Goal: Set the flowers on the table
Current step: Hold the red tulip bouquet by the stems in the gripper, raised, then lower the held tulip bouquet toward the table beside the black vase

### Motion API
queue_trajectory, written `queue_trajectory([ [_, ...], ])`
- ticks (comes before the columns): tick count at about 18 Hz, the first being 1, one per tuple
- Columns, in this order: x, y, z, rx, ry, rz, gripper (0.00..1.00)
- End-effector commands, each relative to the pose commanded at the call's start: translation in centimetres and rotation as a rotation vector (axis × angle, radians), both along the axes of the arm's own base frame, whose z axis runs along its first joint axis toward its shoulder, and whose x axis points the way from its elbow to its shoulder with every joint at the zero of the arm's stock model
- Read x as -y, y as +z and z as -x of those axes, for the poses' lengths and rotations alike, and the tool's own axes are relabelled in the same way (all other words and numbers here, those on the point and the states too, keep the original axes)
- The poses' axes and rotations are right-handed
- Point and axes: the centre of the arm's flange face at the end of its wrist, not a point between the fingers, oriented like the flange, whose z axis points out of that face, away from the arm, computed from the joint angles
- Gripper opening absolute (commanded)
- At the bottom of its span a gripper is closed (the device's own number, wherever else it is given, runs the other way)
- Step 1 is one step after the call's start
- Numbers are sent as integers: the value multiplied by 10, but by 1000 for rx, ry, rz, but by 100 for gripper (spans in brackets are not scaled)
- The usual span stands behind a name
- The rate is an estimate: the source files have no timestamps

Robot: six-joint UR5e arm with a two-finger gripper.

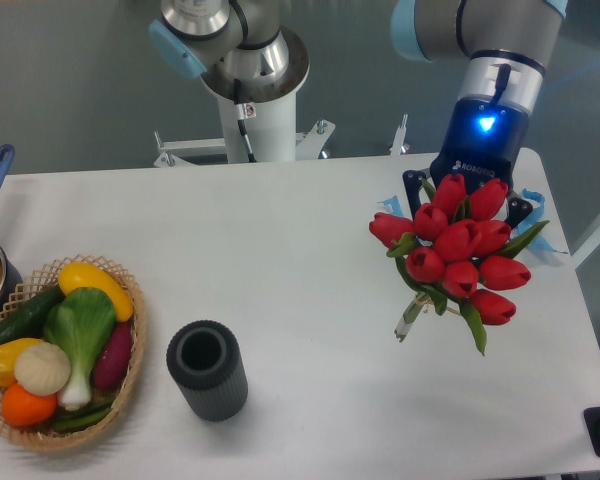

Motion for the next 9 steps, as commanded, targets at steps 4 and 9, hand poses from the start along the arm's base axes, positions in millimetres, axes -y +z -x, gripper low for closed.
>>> queue_trajectory([
  [4,6,-2,-2,-41,78,109,29],
  [9,17,-1,-11,-111,153,263,29],
])
